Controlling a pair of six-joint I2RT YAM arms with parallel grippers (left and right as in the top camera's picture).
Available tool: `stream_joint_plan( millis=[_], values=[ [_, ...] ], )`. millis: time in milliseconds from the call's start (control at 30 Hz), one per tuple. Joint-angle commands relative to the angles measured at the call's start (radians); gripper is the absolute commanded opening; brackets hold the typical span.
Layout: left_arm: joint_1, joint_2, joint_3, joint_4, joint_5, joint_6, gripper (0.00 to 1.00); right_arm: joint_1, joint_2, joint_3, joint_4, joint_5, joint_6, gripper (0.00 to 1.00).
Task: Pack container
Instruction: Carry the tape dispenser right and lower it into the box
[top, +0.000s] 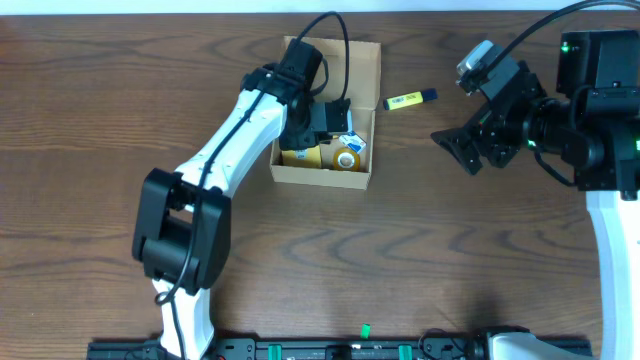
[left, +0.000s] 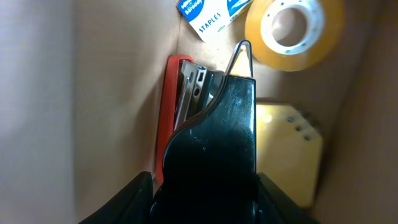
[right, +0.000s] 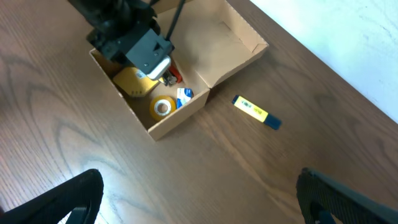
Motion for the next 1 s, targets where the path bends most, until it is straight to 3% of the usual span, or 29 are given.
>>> stream_joint_plan(
  millis=[0, 167, 200, 233, 333, 633, 967],
  values=[
    [0.006, 0.023, 0.006, 0.029, -0.016, 0.031, 0.06, -0.005, -0.003, 0.015, -0.001, -0.001, -0.014, 0.99],
    [0.01, 0.054, 0.006, 0.074, -0.016, 0.031, 0.09, -0.005, -0.003, 0.015, -0.001, -0.001, -0.014, 0.99],
    [0.01, 0.057, 0.006, 0.074, -0.016, 0.031, 0.13, -0.005, -0.003, 0.015, -0.001, -0.001, -0.014, 0.99],
    [0.01, 0.06, 0.006, 0.074, -0.016, 0.03, 0.23, -0.005, -0.003, 0.015, -0.001, -0.001, -0.014, 0.99],
    [0.01, 0.06, 0.006, 0.076, -0.016, 0.03, 0.36, -0.005, -0.003, 0.015, -0.001, -0.001, -0.014, 0.99],
    [0.01, 0.06, 0.006, 0.076, -0.016, -0.001, 0.56, -0.005, -0.003, 0.015, -0.001, -0.001, -0.014, 0.99],
    [0.009, 0.053, 0.006, 0.075, -0.019, -0.027, 0.66, -0.005, -0.003, 0.015, -0.001, -0.001, -0.014, 0.99]
  ],
)
